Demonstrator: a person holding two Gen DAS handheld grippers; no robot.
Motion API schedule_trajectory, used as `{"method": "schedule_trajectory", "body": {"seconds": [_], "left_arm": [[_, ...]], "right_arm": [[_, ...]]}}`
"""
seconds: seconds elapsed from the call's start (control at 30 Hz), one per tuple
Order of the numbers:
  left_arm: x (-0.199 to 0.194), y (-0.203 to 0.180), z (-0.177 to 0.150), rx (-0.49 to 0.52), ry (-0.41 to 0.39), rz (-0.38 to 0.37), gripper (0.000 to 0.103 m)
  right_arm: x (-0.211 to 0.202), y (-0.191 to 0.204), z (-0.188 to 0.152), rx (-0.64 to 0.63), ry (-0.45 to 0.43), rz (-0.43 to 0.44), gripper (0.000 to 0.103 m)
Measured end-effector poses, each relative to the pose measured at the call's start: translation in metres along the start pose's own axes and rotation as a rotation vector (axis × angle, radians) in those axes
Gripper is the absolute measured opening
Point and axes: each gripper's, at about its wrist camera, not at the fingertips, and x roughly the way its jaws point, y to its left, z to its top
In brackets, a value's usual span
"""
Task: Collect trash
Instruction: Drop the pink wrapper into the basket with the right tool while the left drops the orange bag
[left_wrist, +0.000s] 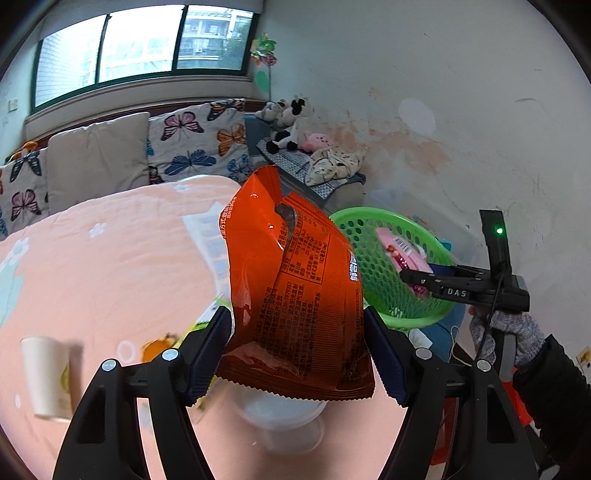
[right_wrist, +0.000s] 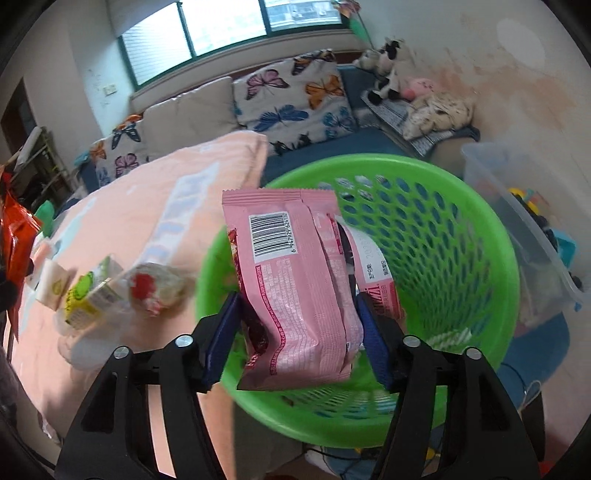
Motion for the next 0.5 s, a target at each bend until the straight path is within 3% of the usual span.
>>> {"method": "schedule_trajectory", "body": {"seconds": [0.07,0.5], "left_arm": [[0.006,-0.005,0.005,0.005,0.006,-0.007,0.07],[0.067,-0.057,0.035,0.055,0.07,-0.058,0.07]], "right_arm": [[0.0,-0.006,-0.003,0.016,0.001,-0.012,0.073],[-0.031,-0.027,-0.016,0.05,-0.052,-0.011,0.078]]}}
